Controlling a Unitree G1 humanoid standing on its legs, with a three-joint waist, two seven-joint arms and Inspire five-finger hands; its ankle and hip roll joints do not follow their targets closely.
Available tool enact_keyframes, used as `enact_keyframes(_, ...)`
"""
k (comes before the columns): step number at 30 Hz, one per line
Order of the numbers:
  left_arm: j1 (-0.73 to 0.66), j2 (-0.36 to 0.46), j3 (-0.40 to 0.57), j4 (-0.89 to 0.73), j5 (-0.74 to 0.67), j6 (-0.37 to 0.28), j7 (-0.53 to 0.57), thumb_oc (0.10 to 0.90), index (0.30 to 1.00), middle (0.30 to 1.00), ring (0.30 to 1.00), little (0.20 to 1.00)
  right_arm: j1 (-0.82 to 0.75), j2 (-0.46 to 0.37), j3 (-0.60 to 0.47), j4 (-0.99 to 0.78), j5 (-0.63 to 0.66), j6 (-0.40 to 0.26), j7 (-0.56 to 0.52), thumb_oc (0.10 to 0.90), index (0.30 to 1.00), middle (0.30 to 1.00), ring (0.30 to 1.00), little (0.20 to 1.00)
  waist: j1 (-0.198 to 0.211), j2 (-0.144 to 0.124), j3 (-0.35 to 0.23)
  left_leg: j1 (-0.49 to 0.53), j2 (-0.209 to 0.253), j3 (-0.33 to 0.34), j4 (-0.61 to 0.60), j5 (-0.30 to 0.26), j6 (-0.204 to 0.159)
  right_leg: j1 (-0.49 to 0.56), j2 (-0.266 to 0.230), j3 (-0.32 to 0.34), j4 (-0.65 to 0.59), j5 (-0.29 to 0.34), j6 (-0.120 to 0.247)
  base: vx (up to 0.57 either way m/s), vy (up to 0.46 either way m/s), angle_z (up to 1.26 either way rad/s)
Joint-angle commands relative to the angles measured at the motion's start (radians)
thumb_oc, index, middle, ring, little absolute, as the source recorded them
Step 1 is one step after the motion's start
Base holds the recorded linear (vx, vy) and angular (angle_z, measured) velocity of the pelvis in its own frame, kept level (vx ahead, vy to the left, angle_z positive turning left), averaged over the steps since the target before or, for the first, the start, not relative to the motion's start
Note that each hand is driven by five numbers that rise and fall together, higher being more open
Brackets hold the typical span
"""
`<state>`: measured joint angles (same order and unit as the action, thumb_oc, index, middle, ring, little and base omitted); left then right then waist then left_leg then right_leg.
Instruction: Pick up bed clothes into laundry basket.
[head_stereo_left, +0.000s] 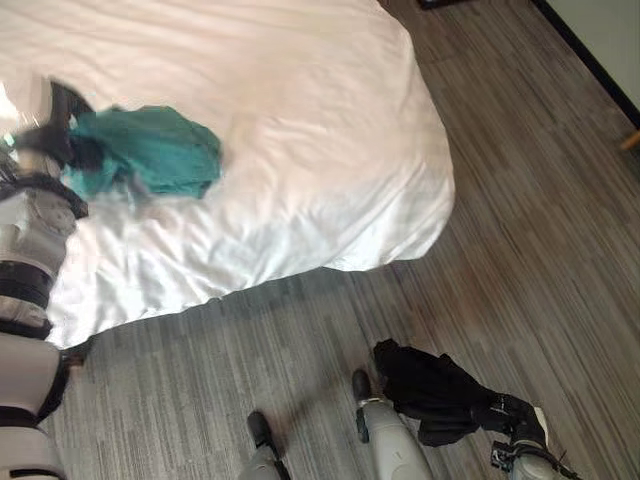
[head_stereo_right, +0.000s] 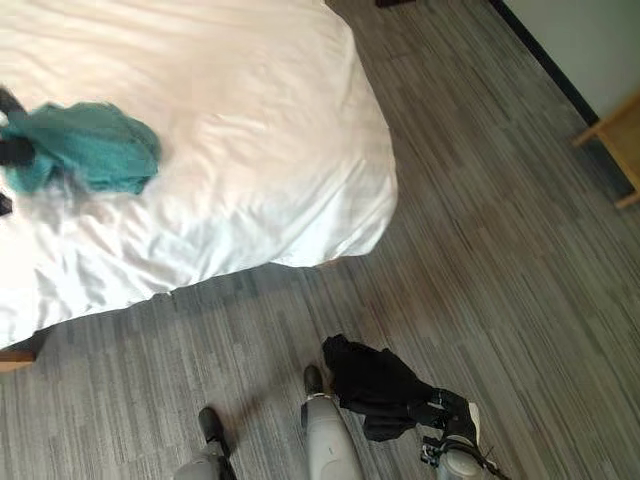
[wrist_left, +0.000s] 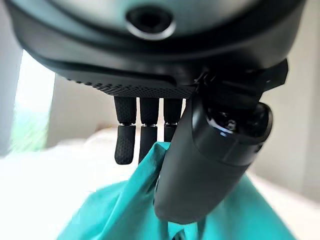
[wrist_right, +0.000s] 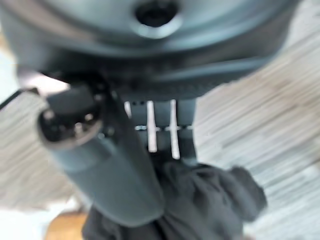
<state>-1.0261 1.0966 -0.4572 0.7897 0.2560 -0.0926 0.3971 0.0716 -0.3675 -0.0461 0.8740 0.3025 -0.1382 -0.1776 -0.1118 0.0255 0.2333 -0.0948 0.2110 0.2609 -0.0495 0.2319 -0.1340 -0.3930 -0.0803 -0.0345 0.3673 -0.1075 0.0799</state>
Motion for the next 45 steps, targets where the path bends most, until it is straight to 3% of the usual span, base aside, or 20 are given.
enact_keyframes(1, 0.010, 0.201, 0.205, -0.126, -0.059, -0.047, 0.153, 0.400, 0.300, 0.300, 0.300, 0.300, 0.066, -0.008, -0.039, -0.016, -0.021, -0.025, -0.010, 0.400, 0.300, 0.300, 0.300, 0.300, 0.015, -0.017, -0.064, 0.056, 0.047, -0.061, -0.038, -0.121, -0.066, 0.245, -0.032, -0.067, -0.455, 0.260, 0.095, -0.04, -0.079, 0.36)
enact_keyframes(4, 0.179, 0.218, 0.373, -0.231, -0.067, -0.056, 0.182, 0.400, 0.300, 0.300, 0.300, 0.300, 0.070, -0.007, -0.044, -0.028, -0.034, -0.018, -0.008, 0.400, 0.300, 0.300, 0.300, 0.300, 0.037, -0.010, -0.065, 0.062, 0.047, -0.083, -0.038, -0.109, -0.065, 0.267, -0.022, -0.075, -0.455, 0.247, 0.081, -0.03, -0.075, 0.37)
enact_keyframes(7, 0.544, 0.159, 0.702, -0.384, -0.095, -0.079, 0.210, 0.400, 0.300, 0.300, 0.300, 0.300, 0.064, -0.027, -0.072, -0.036, -0.057, -0.009, -0.008, 0.400, 0.300, 0.300, 0.300, 0.300, 0.093, -0.002, -0.063, 0.078, 0.031, -0.134, -0.038, -0.094, -0.056, 0.302, -0.007, -0.079, -0.455, 0.222, 0.062, -0.03, -0.066, 0.21)
enact_keyframes(9, 0.743, 0.053, 0.849, -0.480, -0.096, -0.089, 0.207, 0.400, 0.300, 0.300, 0.300, 0.300, 0.049, -0.041, -0.083, -0.049, -0.063, -0.005, -0.015, 0.400, 0.300, 0.300, 0.300, 0.300, 0.124, -0.018, -0.036, 0.069, -0.038, -0.251, -0.010, -0.124, -0.030, 0.306, -0.013, -0.075, -0.455, 0.233, 0.043, -0.16, -0.083, 0.04)
enact_keyframes(10, 0.869, -0.040, 0.924, -0.533, -0.116, -0.108, 0.194, 0.400, 0.300, 0.300, 0.300, 0.300, 0.042, -0.050, -0.093, -0.065, -0.067, -0.005, -0.021, 0.400, 0.300, 0.300, 0.300, 0.300, 0.132, -0.034, -0.028, 0.058, -0.093, -0.324, 0.030, -0.177, -0.005, 0.302, -0.019, -0.074, -0.455, 0.240, 0.035, -0.14, -0.128, 0.10)
enact_keyframes(12, 1.017, -0.217, 0.978, -0.561, -0.177, -0.130, 0.165, 0.400, 0.300, 0.300, 0.300, 0.300, 0.022, -0.049, -0.101, -0.087, -0.077, -0.001, -0.025, 0.400, 0.300, 0.300, 0.300, 0.300, 0.140, -0.056, -0.027, 0.058, -0.186, -0.408, 0.083, -0.251, 0.030, 0.289, -0.013, -0.066, -0.454, 0.246, 0.026, -0.10, -0.061, 0.10)
enact_keyframes(13, 1.093, -0.323, 0.963, -0.563, -0.206, -0.134, 0.122, 0.400, 0.300, 0.300, 0.300, 0.300, 0.004, -0.061, -0.108, -0.097, -0.086, 0.002, -0.029, 0.400, 0.300, 0.300, 0.300, 0.300, 0.144, -0.063, -0.016, 0.056, -0.255, -0.453, 0.135, -0.292, 0.058, 0.279, -0.012, -0.050, -0.451, 0.267, 0.027, -0.10, 0.046, -0.19)
enact_keyframes(14, 1.136, -0.390, 0.948, -0.546, -0.216, -0.132, 0.093, 0.400, 0.300, 0.300, 0.300, 0.300, -0.009, -0.059, -0.118, -0.112, -0.094, 0.005, -0.029, 0.400, 0.300, 0.300, 0.300, 0.300, 0.144, -0.063, -0.019, 0.069, -0.280, -0.471, 0.134, -0.313, 0.074, 0.275, 0.000, -0.043, -0.452, 0.266, 0.027, -0.09, 0.117, -0.36)
enact_keyframes(17, 1.199, -0.493, 0.867, -0.471, -0.215, -0.096, 0.007, 0.400, 0.300, 0.300, 0.300, 0.300, -0.009, -0.063, -0.145, -0.155, -0.117, 0.023, -0.021, 0.400, 0.300, 0.300, 0.300, 0.300, 0.133, -0.050, -0.023, 0.104, -0.283, -0.458, 0.105, -0.322, 0.094, 0.272, 0.010, -0.030, -0.449, 0.281, 0.036, -0.07, 0.161, -0.19)
enact_keyframes(19, 1.223, -0.591, 0.696, -0.196, -0.192, -0.063, -0.133, 0.400, 0.300, 0.300, 0.300, 0.300, -0.039, -0.066, -0.157, -0.233, -0.138, 0.037, -0.026, 0.400, 0.300, 0.300, 0.300, 0.300, 0.098, -0.059, -0.021, 0.115, -0.282, -0.405, 0.069, -0.312, 0.115, 0.232, 0.000, -0.001, -0.438, 0.325, 0.066, -0.16, 0.271, -0.43)
enact_keyframes(21, 1.201, -0.621, 0.640, -0.091, -0.187, -0.063, -0.149, 0.400, 0.300, 0.300, 0.300, 0.300, -0.037, -0.060, -0.152, -0.268, -0.149, 0.042, -0.026, 0.400, 0.300, 0.300, 0.300, 0.300, 0.099, -0.062, -0.017, 0.124, -0.283, -0.385, 0.054, -0.307, 0.126, 0.216, -0.001, 0.013, -0.435, 0.338, 0.080, -0.11, 0.200, -0.52)
enact_keyframes(24, 1.191, -0.707, 0.581, -0.031, -0.216, -0.058, -0.155, 0.400, 0.300, 0.300, 0.300, 0.300, -0.009, -0.014, -0.126, -0.363, -0.189, 0.037, -0.033, 0.400, 0.300, 0.300, 0.300, 0.300, 0.086, -0.098, -0.007, 0.152, -0.291, -0.316, -0.014, -0.285, 0.143, 0.159, -0.021, 0.014, -0.431, 0.393, 0.133, -0.17, 0.156, -0.78)
enact_keyframes(26, 1.155, -0.707, 0.578, -0.041, -0.238, -0.061, -0.134, 0.400, 0.300, 0.300, 0.300, 0.300, -0.003, 0.017, -0.108, -0.354, -0.184, 0.033, -0.040, 0.400, 0.300, 0.300, 0.300, 0.300, 0.084, -0.112, 0.009, 0.153, -0.282, -0.304, -0.024, -0.264, 0.145, 0.144, -0.025, 0.008, -0.414, 0.409, 0.151, -0.21, -0.014, -1.02)
enact_keyframes(28, 1.122, -0.693, 0.577, -0.066, -0.247, -0.062, -0.097, 0.400, 0.300, 0.300, 0.300, 0.300, -0.013, 0.034, -0.091, -0.340, -0.177, 0.030, -0.052, 0.400, 0.300, 0.300, 0.300, 0.300, 0.090, -0.109, 0.020, 0.131, -0.256, -0.292, -0.026, -0.240, 0.143, 0.145, -0.036, -0.017, -0.372, 0.360, 0.136, -0.33, -0.060, -0.32)
enact_keyframes(29, 1.107, -0.684, 0.575, -0.097, -0.264, -0.066, -0.080, 0.400, 0.300, 0.300, 0.300, 0.300, -0.019, 0.044, -0.080, -0.338, -0.179, 0.026, -0.069, 0.400, 0.300, 0.300, 0.300, 0.300, 0.114, -0.099, 0.018, 0.096, -0.229, -0.265, -0.021, -0.215, 0.136, 0.178, -0.075, -0.088, -0.329, 0.307, 0.106, -0.29, -0.078, -0.11)
enact_keyframes(34, 1.106, -0.677, 0.567, -0.163, -0.280, -0.080, -0.084, 0.400, 0.300, 0.300, 0.300, 0.300, -0.027, 0.059, -0.094, -0.344, -0.171, 0.017, -0.084, 0.400, 0.300, 0.300, 0.300, 0.300, 0.155, -0.084, 0.007, 0.052, -0.170, -0.204, -0.009, -0.198, 0.117, 0.271, -0.173, -0.150, -0.243, 0.247, 0.101, -0.26, -0.083, -0.38)
enact_keyframes(37, 1.102, -0.676, 0.560, -0.197, -0.281, -0.091, -0.094, 0.400, 0.300, 0.300, 0.300, 0.300, -0.032, 0.065, -0.102, -0.365, -0.167, 0.011, -0.089, 0.400, 0.300, 0.300, 0.300, 0.300, 0.176, -0.092, -0.004, 0.032, -0.149, -0.170, 0.011, -0.194, 0.106, 0.311, -0.220, -0.171, -0.237, 0.261, 0.115, -0.14, -0.110, -0.54)
enact_keyframes(38, 1.112, -0.673, 0.544, -0.258, -0.250, -0.103, -0.101, 0.400, 0.300, 0.300, 0.300, 0.300, -0.031, 0.069, -0.106, -0.397, -0.165, 0.002, -0.091, 0.400, 0.300, 0.300, 0.300, 0.300, 0.195, -0.115, -0.014, 0.021, -0.139, -0.132, 0.026, -0.198, 0.097, 0.341, -0.245, -0.196, -0.275, 0.287, 0.128, -0.07, -0.157, -0.44)
enact_keyframes(41, 1.142, -0.694, 0.570, -0.324, -0.263, -0.124, -0.085, 0.400, 0.300, 0.300, 0.300, 0.300, -0.010, 0.074, -0.108, -0.456, -0.164, -0.014, -0.080, 0.400, 0.300, 0.300, 0.300, 0.300, 0.198, -0.136, -0.029, 0.028, -0.123, -0.096, 0.032, -0.201, 0.084, 0.339, -0.234, -0.223, -0.349, 0.304, 0.142, -0.03, -0.169, -0.55)
enact_keyframes(45, 1.168, -0.732, 0.619, -0.384, -0.313, -0.154, -0.047, 0.400, 0.300, 0.300, 0.300, 0.300, 0.025, 0.079, -0.107, -0.551, -0.167, -0.037, -0.071, 0.400, 0.300, 0.300, 0.300, 0.300, 0.195, -0.133, -0.027, 0.033, -0.081, -0.066, 0.033, -0.193, 0.059, 0.345, -0.191, -0.211, -0.434, 0.292, 0.137, -0.03, -0.190, -0.46)
